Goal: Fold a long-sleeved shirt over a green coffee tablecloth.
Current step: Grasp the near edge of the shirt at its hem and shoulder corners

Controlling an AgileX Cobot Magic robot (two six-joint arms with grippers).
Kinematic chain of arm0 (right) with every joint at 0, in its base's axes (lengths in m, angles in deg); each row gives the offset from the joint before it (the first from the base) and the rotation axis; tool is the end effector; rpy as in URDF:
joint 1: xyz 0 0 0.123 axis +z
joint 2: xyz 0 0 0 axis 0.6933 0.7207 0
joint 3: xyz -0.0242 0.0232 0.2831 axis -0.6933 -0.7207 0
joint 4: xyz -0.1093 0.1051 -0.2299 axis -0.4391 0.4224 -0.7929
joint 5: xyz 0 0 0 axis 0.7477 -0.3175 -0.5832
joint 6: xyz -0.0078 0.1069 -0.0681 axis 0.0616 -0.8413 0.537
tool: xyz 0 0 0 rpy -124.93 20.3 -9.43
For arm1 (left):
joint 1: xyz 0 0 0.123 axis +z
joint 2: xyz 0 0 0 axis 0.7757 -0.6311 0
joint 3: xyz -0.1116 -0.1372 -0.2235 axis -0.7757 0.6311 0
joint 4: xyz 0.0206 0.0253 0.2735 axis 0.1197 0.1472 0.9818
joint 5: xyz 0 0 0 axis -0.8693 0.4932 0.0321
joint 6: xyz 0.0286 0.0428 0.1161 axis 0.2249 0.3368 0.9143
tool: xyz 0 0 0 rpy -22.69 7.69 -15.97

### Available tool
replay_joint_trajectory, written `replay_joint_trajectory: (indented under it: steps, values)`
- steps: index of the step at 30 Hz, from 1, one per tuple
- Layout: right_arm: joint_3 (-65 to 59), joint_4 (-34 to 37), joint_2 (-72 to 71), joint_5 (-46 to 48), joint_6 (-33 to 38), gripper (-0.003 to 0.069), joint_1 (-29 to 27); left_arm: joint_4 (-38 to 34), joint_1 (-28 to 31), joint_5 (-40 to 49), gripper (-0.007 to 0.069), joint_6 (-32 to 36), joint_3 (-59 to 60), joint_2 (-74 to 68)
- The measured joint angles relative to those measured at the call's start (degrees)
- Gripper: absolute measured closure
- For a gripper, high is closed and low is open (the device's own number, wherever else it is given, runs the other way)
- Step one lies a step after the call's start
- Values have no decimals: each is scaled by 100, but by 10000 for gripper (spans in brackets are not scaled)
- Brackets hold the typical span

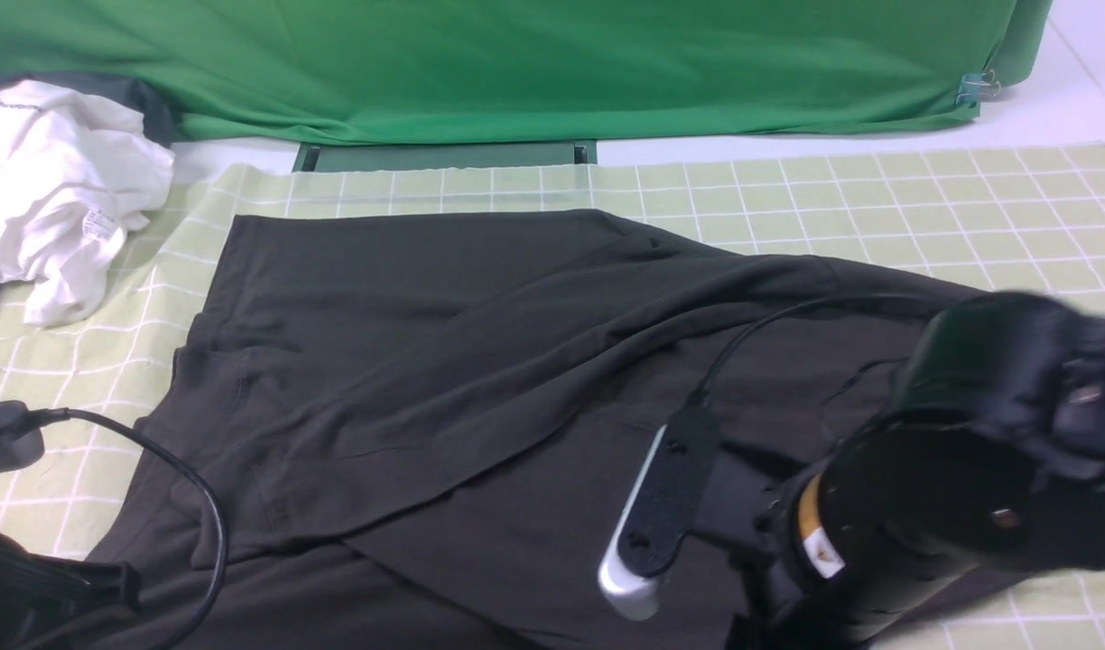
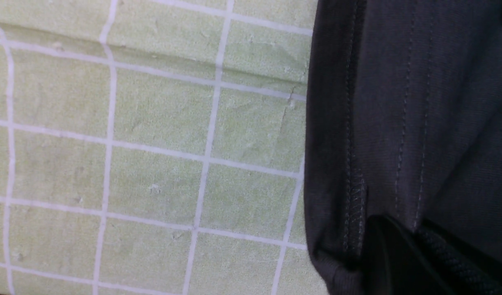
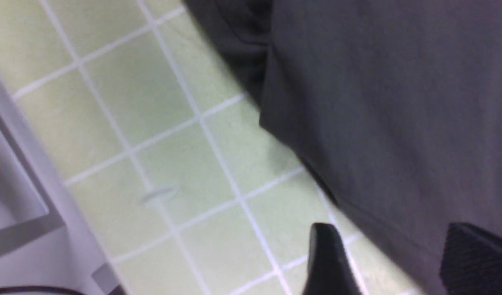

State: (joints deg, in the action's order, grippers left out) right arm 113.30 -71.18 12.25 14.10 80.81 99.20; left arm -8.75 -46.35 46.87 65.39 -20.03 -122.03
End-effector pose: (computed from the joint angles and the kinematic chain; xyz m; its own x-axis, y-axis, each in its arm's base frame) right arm 0.1745 0.2577 0.1785 -0.4180 -0.8783 -0.2322 -0.9018 0.4319 -0.0104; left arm 0.1801 0.0161 0.1767 -0.9628 -0.2392 -0.1254 -0.2404 0.9707 -0.0057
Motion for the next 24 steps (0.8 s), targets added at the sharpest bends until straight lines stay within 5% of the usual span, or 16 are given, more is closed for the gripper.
replay_joint_trajectory:
  steps: [10,15,18,20,21,23,24]
  values:
    - [-758,-241,639,-1116,-73,150,2,0,0,-6,615,0,0,1]
    - [-846,-292,863,-1617,-80,164,2,-66,0,-73,613,0,0,1]
    - [-826,-285,919,-1609,-80,249,9,-66,0,-103,613,0,0,1]
    - [-821,-281,927,-1616,-80,397,20,-98,0,-111,613,-2,0,1]
    - [-821,-289,927,-1616,-80,413,20,-98,0,-111,613,-2,0,1]
    - [-821,-426,862,-1556,-80,593,20,-321,0,-78,613,93,0,29]
    - [-828,-429,802,-1468,-80,616,20,-435,0,-38,613,159,0,60]
